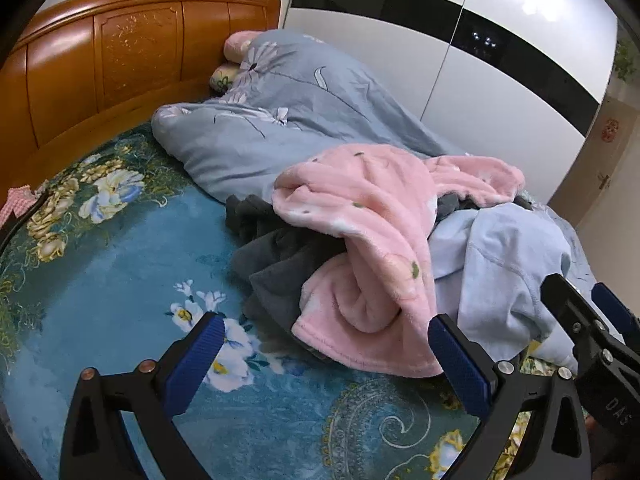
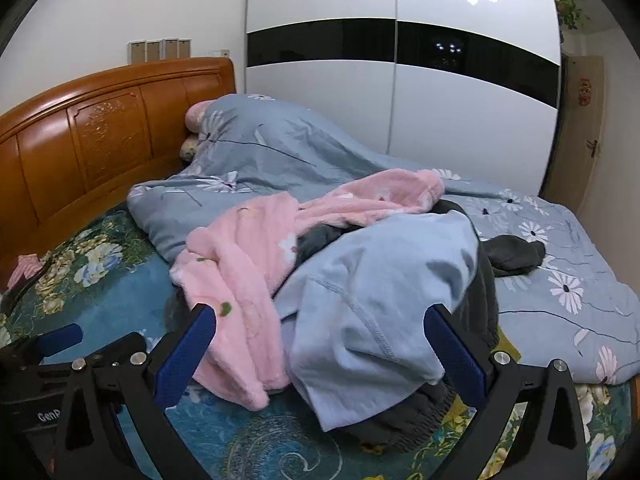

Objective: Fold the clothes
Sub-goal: 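Reach both grippers toward the pink fleece garment on the clothes pile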

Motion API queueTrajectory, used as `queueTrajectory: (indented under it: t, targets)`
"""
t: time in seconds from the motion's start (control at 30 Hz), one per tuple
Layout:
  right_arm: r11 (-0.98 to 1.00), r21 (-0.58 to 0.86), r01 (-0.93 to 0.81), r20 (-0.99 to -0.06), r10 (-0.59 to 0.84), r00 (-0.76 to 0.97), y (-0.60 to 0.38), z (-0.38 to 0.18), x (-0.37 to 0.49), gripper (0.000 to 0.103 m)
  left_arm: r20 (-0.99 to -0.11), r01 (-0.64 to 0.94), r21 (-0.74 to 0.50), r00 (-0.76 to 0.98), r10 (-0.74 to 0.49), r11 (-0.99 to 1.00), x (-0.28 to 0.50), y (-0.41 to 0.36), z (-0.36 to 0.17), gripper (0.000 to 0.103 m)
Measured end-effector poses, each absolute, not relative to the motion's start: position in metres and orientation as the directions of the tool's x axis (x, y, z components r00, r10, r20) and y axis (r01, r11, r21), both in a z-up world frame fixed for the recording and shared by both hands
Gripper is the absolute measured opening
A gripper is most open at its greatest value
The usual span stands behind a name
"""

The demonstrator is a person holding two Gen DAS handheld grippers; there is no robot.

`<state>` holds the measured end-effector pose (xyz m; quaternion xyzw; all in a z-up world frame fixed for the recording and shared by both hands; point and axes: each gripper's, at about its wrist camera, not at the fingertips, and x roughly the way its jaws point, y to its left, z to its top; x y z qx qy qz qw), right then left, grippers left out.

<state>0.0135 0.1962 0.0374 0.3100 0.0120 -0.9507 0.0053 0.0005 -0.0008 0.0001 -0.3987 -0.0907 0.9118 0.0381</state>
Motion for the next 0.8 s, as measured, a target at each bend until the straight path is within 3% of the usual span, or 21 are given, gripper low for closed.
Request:
queueTrajectory:
  t: [0.47, 0.8]
  targets:
    - [-0.993, -0.058, 0.101, -0.584, -0.048, -0.810, 0.170, 0.047, 0.014, 0.103, -0.635, 0.028, -0.308, -0.750, 0.184, -0.951, 0.016, -0.024, 0.005, 0.103]
    - [-0.989, -0.071, 0.130, -0.624, -0.057, -0.779, 0.154, 0.036, -0.003, 0.103, -0.631, 0.057, -0.324, -0.757, 0.171, -0.944, 0.008, -0.039, -0.010, 0.103]
